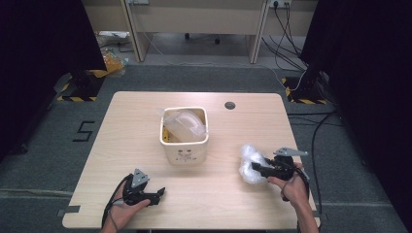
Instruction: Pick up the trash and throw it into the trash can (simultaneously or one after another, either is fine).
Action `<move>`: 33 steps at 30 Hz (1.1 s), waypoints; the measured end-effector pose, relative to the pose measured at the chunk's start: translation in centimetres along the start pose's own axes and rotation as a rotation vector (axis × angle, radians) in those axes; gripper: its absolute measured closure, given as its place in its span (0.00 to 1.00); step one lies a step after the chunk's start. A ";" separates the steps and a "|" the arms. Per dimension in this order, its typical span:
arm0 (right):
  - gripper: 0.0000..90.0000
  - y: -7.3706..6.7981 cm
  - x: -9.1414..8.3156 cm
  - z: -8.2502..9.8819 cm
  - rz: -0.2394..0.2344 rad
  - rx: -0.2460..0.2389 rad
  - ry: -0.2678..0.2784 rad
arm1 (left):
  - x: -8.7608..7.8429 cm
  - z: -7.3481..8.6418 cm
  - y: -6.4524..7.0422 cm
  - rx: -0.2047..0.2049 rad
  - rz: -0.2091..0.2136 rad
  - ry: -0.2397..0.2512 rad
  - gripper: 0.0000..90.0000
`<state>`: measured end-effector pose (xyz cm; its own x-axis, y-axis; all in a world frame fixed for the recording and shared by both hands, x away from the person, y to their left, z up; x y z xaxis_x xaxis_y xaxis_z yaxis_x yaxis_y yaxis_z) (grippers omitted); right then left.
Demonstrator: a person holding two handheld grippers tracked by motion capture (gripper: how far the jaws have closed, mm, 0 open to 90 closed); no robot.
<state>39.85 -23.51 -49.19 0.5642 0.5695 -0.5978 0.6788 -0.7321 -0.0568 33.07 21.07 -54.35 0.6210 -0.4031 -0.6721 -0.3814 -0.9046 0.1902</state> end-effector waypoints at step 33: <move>0.58 -5.2 -2.1 -16.0 -0.194 -0.150 0.233 | 0.0 0.0 0.0 0.001 -0.001 0.002 0.15</move>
<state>42.69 -14.94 -34.86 0.4985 0.7753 -0.3879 0.8357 -0.5487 -0.0228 33.08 21.06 -54.36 0.6227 -0.4024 -0.6711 -0.3813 -0.9050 0.1888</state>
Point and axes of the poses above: each handheld gripper's, and its own axes: x roughly forward along the jaws, z roughly out of its underside, y roughly to its right, the point moved 3 cm from there along x, roughly forward along the jaws, and after that the axes turned 13 degrees about -x, right-handed, at the moved point
